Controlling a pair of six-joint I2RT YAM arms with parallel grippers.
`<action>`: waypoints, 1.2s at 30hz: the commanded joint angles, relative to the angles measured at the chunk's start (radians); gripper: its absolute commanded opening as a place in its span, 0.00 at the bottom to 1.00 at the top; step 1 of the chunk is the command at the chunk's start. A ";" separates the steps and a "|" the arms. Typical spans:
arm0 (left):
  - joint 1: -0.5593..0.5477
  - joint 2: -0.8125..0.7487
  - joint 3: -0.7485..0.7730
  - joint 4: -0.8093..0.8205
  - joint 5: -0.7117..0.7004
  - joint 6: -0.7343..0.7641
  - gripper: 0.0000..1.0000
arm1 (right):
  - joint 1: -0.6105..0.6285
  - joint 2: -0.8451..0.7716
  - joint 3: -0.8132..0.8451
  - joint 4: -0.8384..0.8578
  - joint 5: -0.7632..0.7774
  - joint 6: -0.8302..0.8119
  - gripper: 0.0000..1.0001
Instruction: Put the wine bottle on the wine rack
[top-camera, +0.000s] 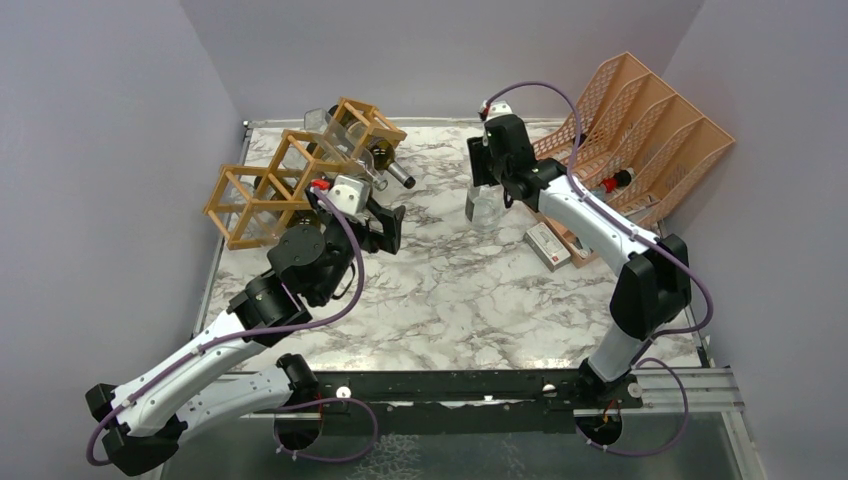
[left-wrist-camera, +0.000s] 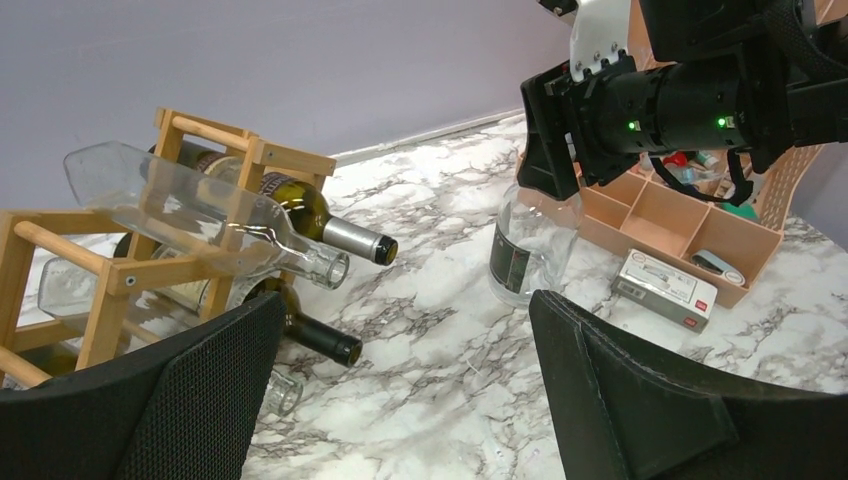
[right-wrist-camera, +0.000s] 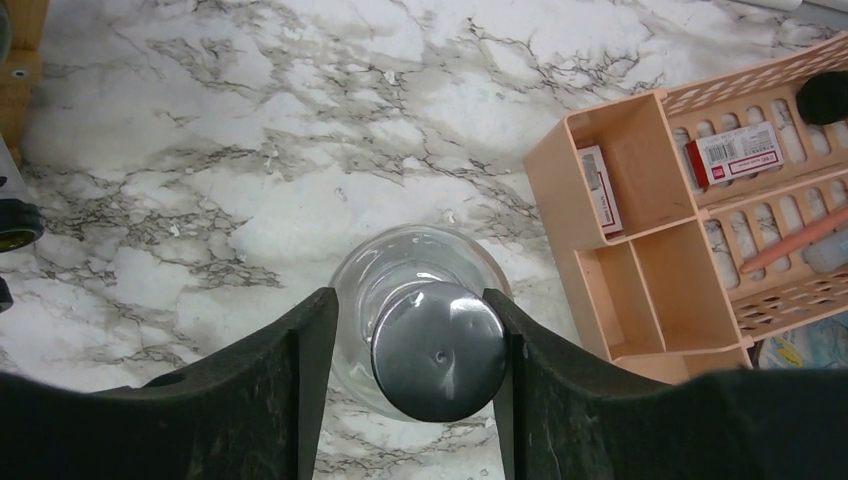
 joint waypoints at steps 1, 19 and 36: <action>0.001 -0.008 -0.016 0.003 0.027 -0.022 0.99 | -0.005 0.013 0.025 0.018 -0.040 0.020 0.56; 0.001 0.056 -0.019 0.015 0.127 -0.124 0.99 | -0.006 -0.213 -0.368 0.307 -0.234 0.034 0.01; 0.001 0.179 -0.016 0.056 0.179 -0.159 0.99 | 0.000 -0.618 -0.802 0.148 -0.367 0.208 0.01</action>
